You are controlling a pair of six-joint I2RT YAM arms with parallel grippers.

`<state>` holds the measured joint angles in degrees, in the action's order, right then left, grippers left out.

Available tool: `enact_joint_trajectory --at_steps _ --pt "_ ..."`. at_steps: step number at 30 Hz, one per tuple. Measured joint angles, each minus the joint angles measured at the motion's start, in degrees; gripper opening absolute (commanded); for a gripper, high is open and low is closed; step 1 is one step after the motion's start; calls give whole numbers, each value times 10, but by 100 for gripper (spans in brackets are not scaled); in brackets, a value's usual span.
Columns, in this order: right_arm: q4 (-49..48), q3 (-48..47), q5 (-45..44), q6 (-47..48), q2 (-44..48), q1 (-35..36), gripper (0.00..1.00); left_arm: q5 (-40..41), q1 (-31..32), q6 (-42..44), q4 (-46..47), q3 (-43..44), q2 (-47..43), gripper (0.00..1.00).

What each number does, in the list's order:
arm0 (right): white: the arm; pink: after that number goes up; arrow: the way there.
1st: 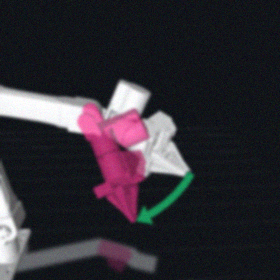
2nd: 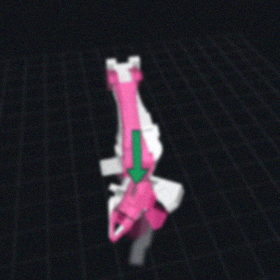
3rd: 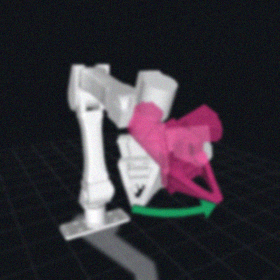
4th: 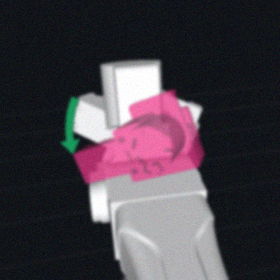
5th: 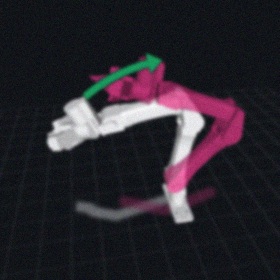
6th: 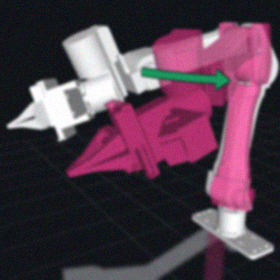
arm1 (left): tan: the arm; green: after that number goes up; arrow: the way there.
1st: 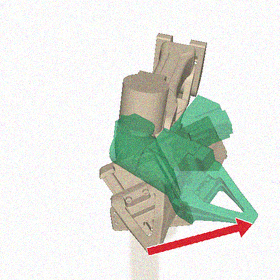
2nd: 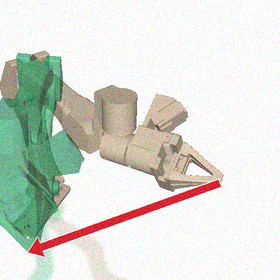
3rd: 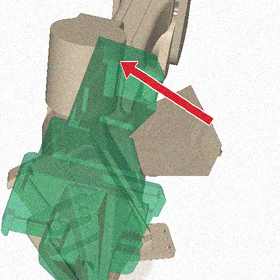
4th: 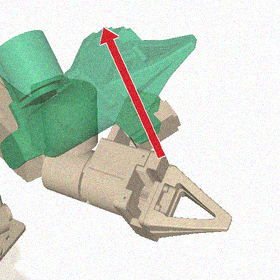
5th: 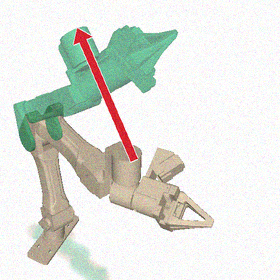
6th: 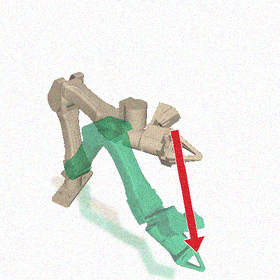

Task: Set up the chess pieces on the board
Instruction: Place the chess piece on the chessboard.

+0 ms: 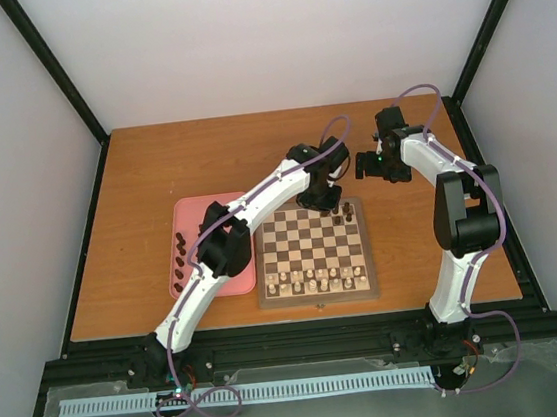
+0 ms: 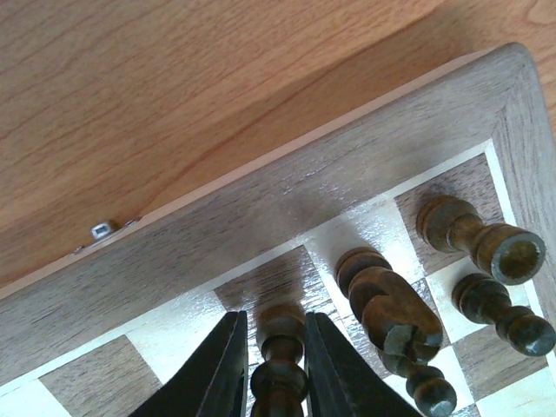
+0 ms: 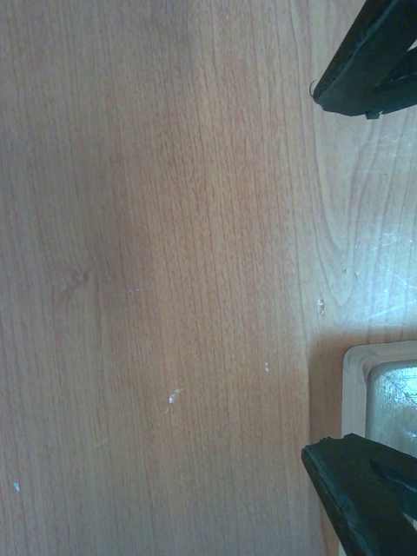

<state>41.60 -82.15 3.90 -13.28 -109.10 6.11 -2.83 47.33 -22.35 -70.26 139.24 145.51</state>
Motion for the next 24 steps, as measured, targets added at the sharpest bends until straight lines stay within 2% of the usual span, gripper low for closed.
enact_joint_trajectory --at_steps 7,24 --pt "0 0 0 0 0 0 100 0 0 0 0 0 0 35" --pt "0 0 1 0 0 0 100 11 0 0 0 0 0 37"
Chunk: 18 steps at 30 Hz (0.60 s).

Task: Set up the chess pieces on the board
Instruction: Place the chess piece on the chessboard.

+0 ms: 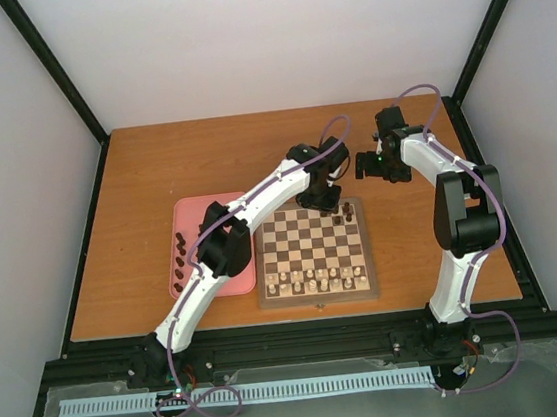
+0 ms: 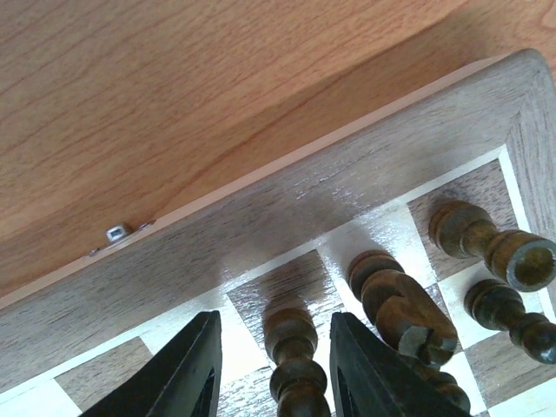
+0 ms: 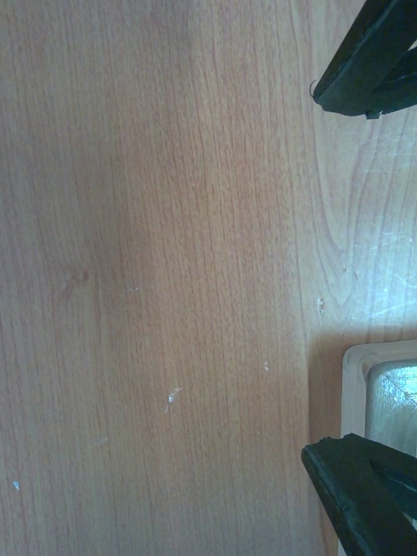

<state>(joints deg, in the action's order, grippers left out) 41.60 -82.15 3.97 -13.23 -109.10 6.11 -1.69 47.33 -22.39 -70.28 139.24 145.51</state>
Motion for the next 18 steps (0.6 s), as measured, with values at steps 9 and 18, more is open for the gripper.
enact_joint_trajectory --at_steps 9,18 --pt "0 0 4 2 0 0 100 11 -3 0 0 1 0 37" --pt "0 -1 8 2 0 0 100 10 -10 0 1 11 0 39"
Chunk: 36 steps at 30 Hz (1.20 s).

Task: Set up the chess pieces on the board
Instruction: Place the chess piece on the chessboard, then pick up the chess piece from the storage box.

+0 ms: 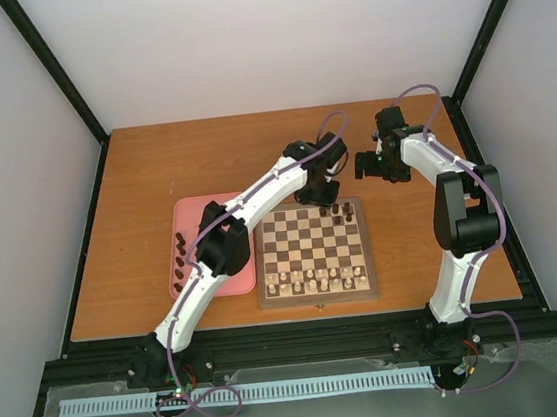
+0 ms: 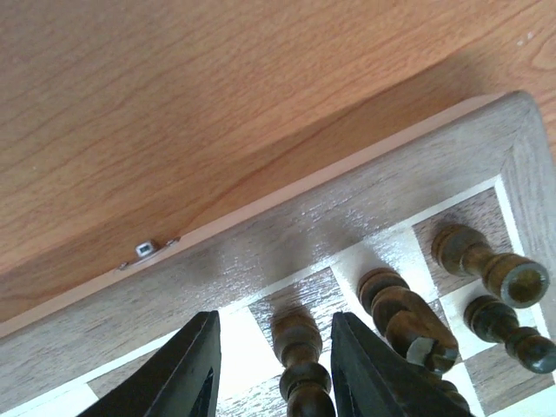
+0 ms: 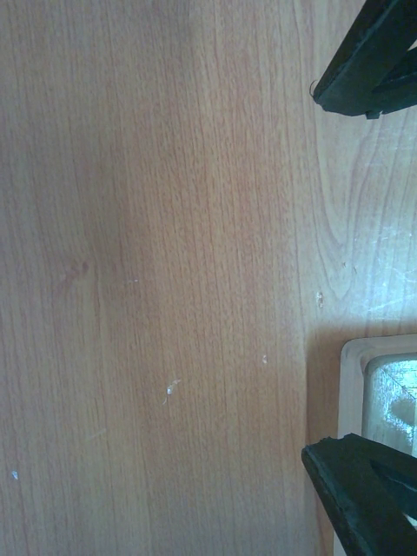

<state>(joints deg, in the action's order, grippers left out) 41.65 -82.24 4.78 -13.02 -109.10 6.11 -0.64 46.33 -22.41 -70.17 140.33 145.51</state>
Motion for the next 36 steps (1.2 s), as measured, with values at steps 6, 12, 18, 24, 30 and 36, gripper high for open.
enact_joint_trajectory --at_steps 6,12,18,24,30,36 --pt "0 0 0 0 0 0 100 -14 -8 -1 12 10 0 40" --pt "1 0 0 0 0 0 100 -28 -15 -1 17 10 -1 41" --pt "1 0 2 0 0 0 100 -43 -23 -3 20 17 -5 41" --pt "1 0 2 0 0 0 100 -45 -42 -3 21 18 -41 42" --pt "1 0 2 0 0 0 100 -23 -61 -2 26 -43 -124 43" --pt "1 0 4 0 0 1 100 12 -87 -2 28 -146 -205 45"
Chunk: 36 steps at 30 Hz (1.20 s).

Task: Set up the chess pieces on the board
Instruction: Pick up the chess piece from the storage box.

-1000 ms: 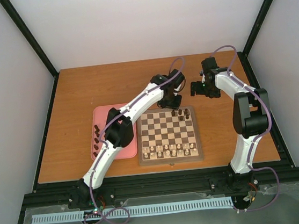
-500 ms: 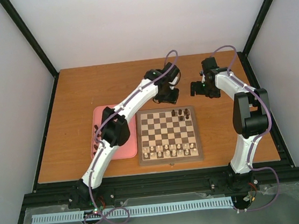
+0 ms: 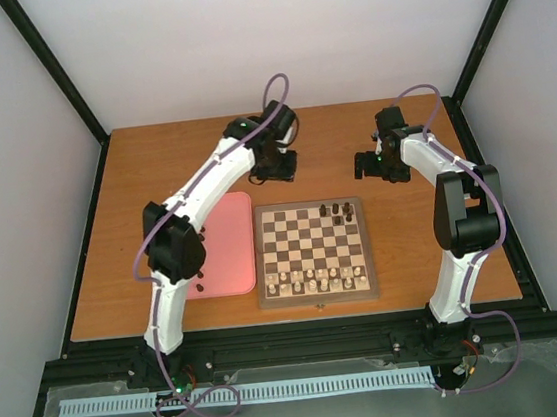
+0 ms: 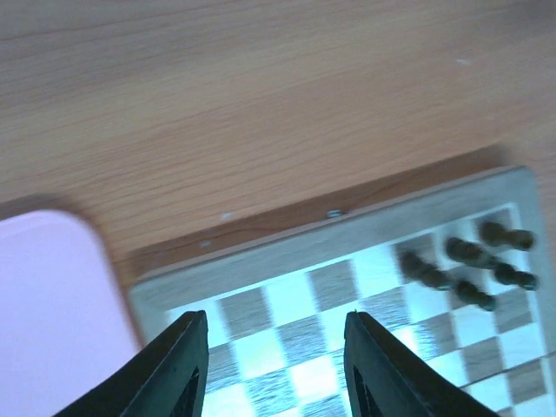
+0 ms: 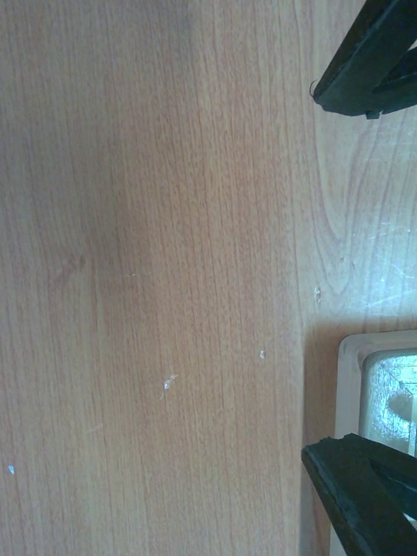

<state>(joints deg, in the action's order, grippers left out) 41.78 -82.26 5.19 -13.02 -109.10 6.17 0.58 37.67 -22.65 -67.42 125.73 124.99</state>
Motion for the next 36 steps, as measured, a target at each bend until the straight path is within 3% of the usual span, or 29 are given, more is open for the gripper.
enact_joint_trajectory --at_steps 11,16,23,36 --pt "0 0 3 0 0 24 100 74 -176 6 5 -270 -226 48" --pt "0 0 3 0 0 39 100 72 -210 15 33 -395 -290 46" --pt "0 0 1 2 -9 45 100 40 -238 24 90 -490 -274 46" --pt "3 0 -8 5 -15 45 100 2 -264 45 152 -495 -190 40"
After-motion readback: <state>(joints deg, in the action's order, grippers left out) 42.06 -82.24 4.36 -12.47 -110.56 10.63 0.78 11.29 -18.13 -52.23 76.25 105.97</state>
